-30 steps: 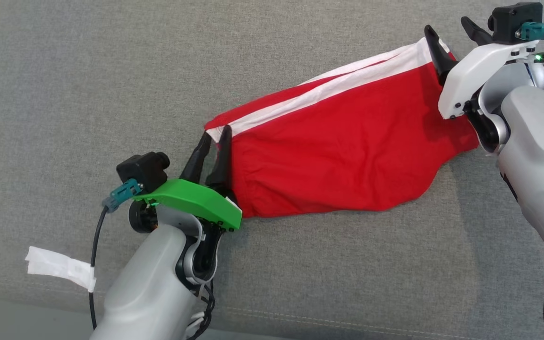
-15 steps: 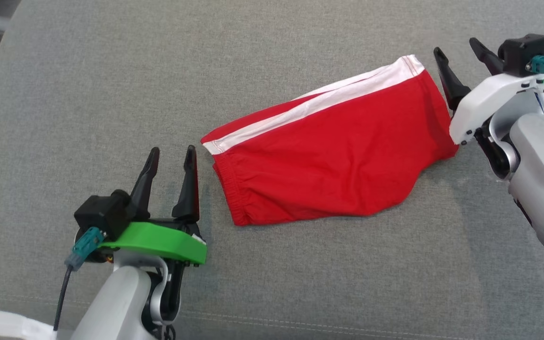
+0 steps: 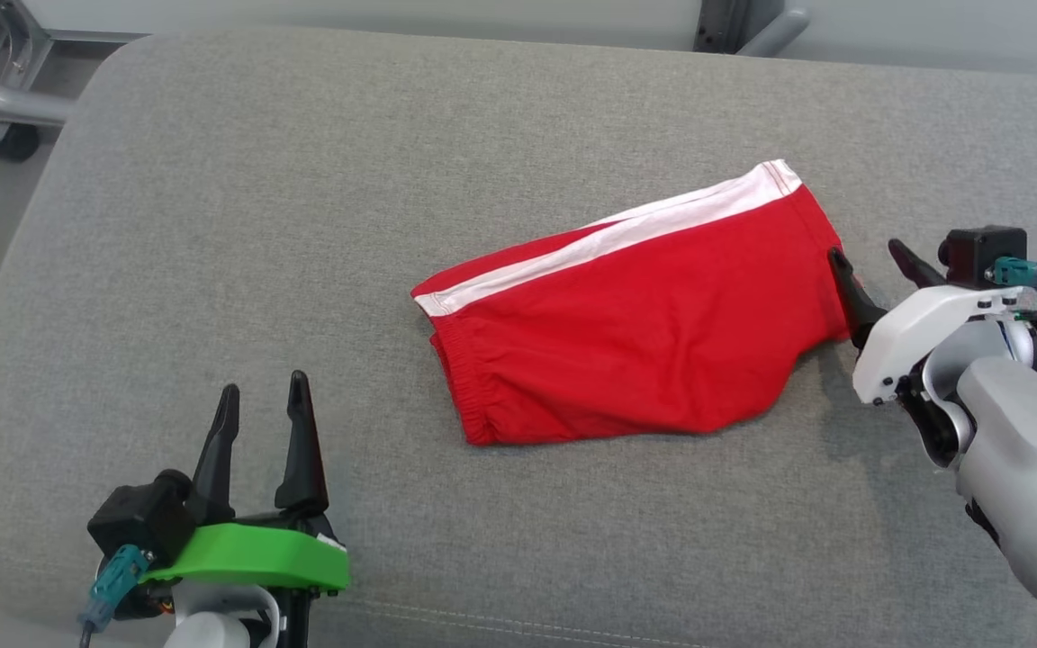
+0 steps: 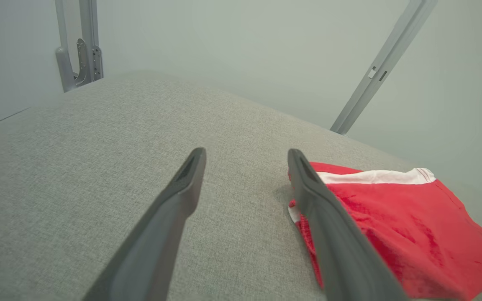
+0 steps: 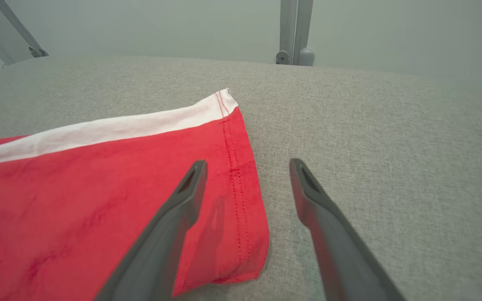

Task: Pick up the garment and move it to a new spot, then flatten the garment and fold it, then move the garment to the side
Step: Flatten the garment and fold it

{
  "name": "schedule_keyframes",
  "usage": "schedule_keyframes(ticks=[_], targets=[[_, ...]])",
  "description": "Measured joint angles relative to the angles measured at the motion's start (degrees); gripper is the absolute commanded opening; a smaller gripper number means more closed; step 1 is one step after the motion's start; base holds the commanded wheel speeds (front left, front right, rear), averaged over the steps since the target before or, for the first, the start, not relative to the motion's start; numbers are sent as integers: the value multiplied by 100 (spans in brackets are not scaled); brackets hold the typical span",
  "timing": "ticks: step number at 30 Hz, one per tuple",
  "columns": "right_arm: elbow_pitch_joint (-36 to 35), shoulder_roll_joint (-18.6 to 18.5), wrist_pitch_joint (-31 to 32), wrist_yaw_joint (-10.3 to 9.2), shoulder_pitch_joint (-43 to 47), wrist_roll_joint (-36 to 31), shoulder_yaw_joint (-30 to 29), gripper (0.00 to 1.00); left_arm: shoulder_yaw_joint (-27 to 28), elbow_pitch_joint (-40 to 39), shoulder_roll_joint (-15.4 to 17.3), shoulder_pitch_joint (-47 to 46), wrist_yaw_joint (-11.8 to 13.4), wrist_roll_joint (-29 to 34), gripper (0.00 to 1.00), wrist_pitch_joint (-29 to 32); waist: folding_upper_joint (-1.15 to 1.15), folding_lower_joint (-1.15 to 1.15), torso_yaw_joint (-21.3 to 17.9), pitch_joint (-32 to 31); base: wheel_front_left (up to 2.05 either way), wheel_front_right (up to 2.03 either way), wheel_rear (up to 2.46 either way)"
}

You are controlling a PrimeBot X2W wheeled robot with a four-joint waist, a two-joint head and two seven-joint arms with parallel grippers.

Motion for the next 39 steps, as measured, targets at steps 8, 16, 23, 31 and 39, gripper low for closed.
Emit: schedule_keyframes(ticks=[8,16,23,31,39], targets=[[728,170,143,0,46,348,-212,100,87,-47,-110,123,-46,62,100,0,0,0,354,-41,0,0,0],[1260,419,673,-1,-30,692,-326,100,155,-10,-189,127,-109,156,100,0,0,0,609,-12,0,0,0],[1356,549,1114,-5,-86,867,-297,67,224,32,-230,155,-152,205,100,0,0,0,632,-24,0,0,0],[1397,711,928,-4,-137,920,-242,0,259,76,-259,155,-191,259,100,0,0,0,593,-4,0,0,0],[1154,757,599,-5,-16,1152,-288,0,283,99,-255,177,-230,310,100,0,0,0,428,-89,0,0,0]])
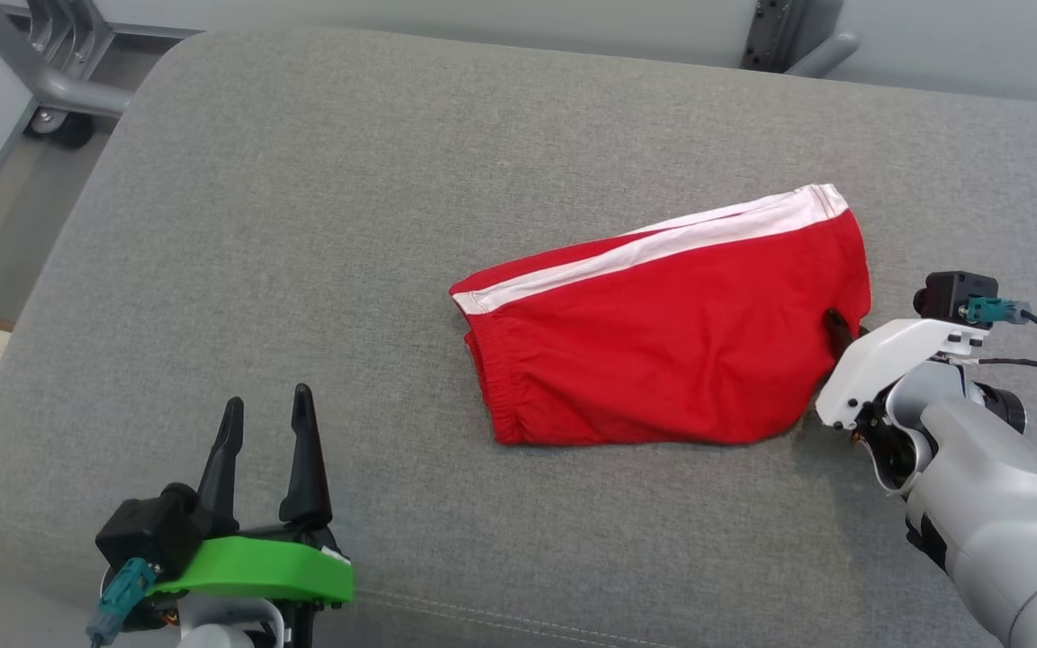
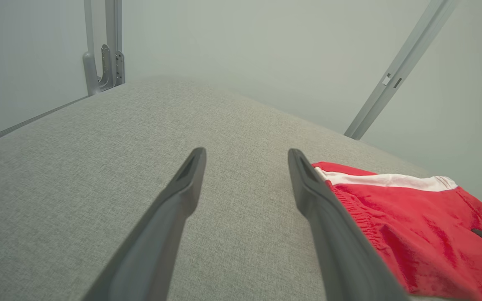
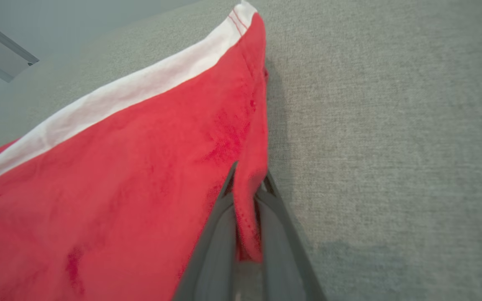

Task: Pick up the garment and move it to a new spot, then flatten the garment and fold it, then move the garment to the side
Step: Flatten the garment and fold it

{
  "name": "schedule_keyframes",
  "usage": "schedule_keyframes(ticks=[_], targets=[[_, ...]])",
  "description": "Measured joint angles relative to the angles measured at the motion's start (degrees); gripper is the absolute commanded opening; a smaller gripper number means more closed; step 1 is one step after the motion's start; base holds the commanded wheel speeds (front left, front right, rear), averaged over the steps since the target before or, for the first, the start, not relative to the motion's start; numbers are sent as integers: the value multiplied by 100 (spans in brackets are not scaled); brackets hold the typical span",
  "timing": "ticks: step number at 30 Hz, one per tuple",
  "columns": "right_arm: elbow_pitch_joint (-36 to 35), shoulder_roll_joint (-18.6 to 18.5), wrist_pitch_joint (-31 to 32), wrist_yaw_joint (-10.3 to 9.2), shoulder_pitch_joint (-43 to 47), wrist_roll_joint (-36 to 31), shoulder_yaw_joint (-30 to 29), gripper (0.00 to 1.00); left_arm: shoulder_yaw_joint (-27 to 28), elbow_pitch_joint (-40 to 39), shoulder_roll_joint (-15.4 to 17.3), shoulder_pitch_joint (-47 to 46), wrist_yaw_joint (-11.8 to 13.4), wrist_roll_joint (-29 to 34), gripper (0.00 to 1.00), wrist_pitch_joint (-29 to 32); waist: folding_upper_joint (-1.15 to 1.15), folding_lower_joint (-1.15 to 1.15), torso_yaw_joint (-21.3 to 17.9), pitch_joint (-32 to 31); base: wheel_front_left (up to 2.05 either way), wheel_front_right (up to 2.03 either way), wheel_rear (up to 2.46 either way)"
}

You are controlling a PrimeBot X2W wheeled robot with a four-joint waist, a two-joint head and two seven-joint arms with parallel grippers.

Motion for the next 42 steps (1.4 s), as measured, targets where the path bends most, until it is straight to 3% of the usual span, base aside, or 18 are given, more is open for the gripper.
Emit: schedule_keyframes(ticks=[12,20,42], targets=[[-982,-386,-439,1,738,527,29,0,-111,-74,-3,128,-30,49,100,1,0,0,-735,-207,0,0,0],[-1114,-415,-493,1,817,594,140,0,-136,-100,21,115,-8,59,100,19,0,0,-1172,-222,0,0,0],[-1213,-431,-649,1,716,719,56,0,-175,-49,35,96,-3,24,100,29,0,0,-1084,-239,0,0,0]])
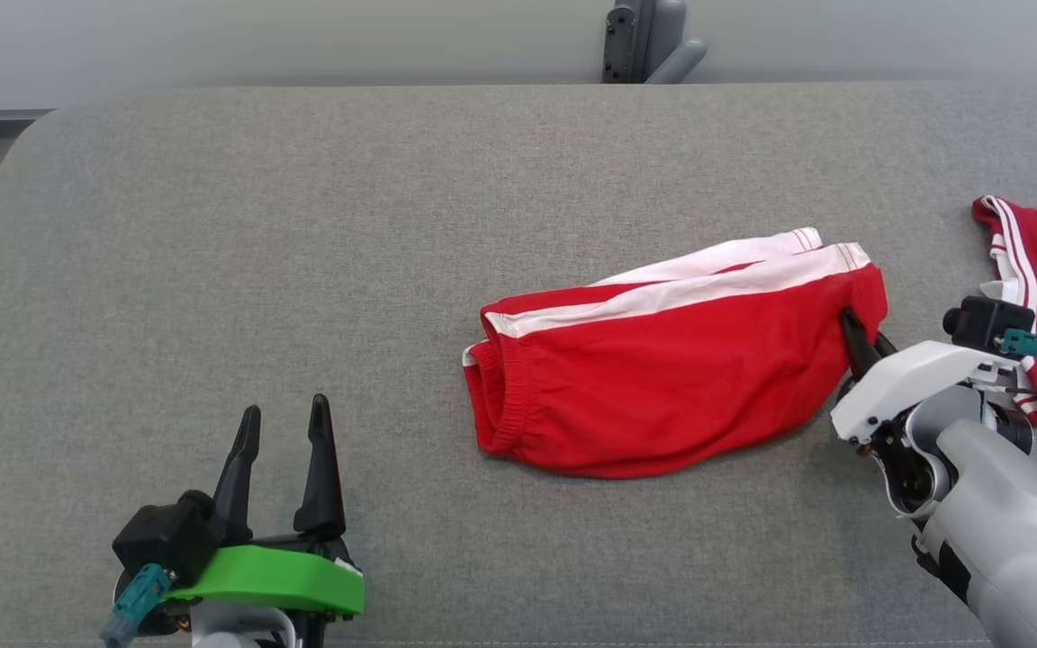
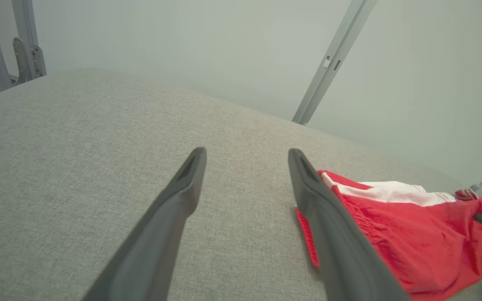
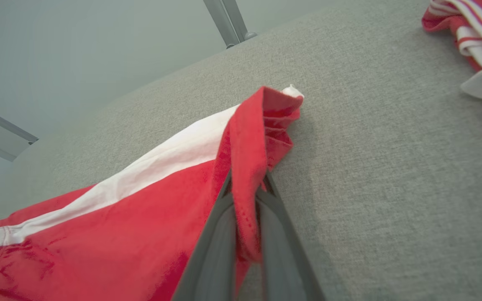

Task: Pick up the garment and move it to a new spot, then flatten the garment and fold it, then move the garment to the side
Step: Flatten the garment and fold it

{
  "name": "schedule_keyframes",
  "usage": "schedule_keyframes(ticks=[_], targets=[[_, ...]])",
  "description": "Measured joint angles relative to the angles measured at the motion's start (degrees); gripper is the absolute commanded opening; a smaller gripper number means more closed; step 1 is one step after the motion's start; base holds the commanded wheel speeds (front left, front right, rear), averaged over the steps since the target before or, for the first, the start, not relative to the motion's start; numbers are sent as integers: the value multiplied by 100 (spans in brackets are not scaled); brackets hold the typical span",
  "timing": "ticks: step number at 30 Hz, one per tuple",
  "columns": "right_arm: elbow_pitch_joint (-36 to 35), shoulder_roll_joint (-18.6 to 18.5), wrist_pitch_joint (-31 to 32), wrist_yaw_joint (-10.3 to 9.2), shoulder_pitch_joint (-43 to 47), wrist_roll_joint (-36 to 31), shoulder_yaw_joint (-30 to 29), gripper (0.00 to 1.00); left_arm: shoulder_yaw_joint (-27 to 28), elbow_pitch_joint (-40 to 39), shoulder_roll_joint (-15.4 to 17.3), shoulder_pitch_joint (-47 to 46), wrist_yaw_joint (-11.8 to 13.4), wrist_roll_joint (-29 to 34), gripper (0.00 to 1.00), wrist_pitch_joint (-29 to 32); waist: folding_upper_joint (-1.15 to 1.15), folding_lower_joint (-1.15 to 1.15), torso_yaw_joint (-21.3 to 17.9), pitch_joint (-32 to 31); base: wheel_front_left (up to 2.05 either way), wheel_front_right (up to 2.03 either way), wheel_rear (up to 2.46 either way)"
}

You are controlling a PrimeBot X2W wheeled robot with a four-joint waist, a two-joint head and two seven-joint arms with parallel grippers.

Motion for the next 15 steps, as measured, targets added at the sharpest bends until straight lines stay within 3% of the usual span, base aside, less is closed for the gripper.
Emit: schedule_keyframes(ticks=[15], targets=[[-1087,307,81,0,-193,-336,764,0,3,36,-45,6,0,-20,100,-4,0,0,396,-163,0,0,0]])
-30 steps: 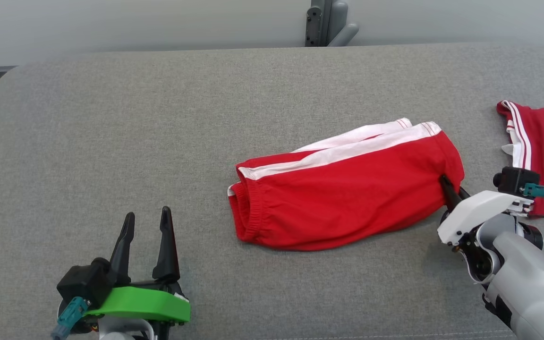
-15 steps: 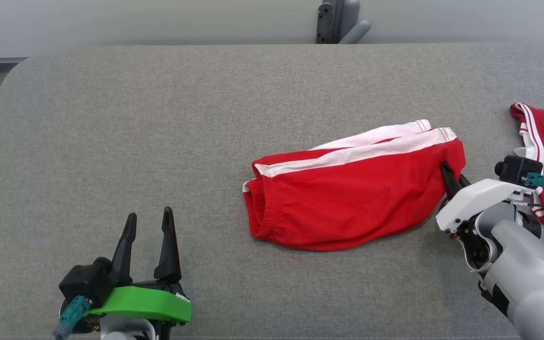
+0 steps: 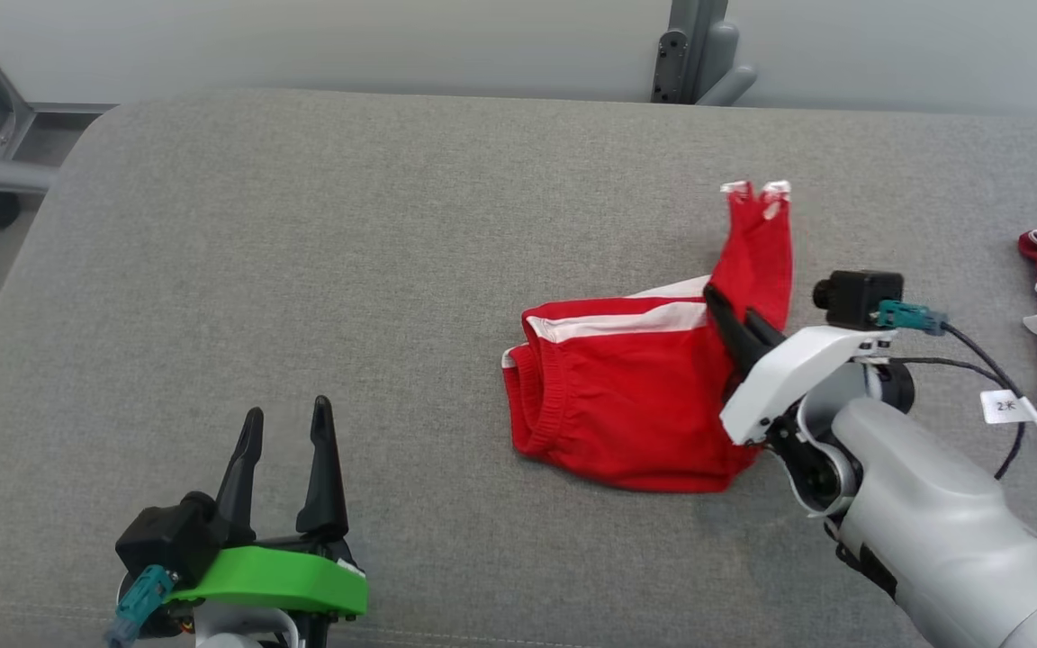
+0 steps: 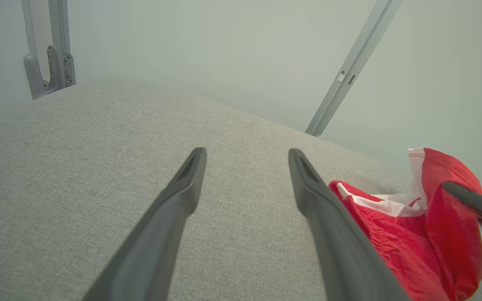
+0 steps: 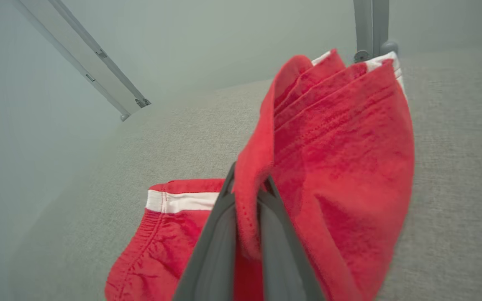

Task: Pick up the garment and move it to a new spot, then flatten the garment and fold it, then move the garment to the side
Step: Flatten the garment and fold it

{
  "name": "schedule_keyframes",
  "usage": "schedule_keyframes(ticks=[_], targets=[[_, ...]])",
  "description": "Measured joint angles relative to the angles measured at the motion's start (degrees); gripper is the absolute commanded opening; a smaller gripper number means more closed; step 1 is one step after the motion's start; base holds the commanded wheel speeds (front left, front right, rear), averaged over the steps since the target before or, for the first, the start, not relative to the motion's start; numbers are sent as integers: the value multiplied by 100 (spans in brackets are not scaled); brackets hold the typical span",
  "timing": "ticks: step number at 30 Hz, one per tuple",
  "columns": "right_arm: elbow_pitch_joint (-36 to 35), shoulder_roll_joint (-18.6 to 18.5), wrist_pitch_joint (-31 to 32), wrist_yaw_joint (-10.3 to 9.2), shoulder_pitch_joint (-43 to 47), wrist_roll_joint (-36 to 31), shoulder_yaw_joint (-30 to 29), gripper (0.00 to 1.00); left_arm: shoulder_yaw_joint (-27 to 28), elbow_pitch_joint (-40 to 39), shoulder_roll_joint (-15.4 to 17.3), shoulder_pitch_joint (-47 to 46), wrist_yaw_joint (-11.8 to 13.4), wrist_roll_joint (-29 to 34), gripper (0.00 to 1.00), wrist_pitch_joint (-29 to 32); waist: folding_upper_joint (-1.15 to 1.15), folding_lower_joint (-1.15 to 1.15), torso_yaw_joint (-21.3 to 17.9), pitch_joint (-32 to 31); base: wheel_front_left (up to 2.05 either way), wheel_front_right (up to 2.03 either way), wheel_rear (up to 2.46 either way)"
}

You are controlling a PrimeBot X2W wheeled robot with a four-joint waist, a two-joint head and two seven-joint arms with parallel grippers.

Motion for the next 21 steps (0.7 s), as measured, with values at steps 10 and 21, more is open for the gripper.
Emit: schedule_keyframes(ticks=[10,21], targets=[[-677,80,489,0,138,-266,860,0,34,-19,-25,17,-1,-7,100,-7,0,0,210,-26,0,0,0],[-748,118,834,0,272,-523,1521,0,66,-19,-81,17,-5,-5,100,-14,0,0,312,39,0,0,0]])
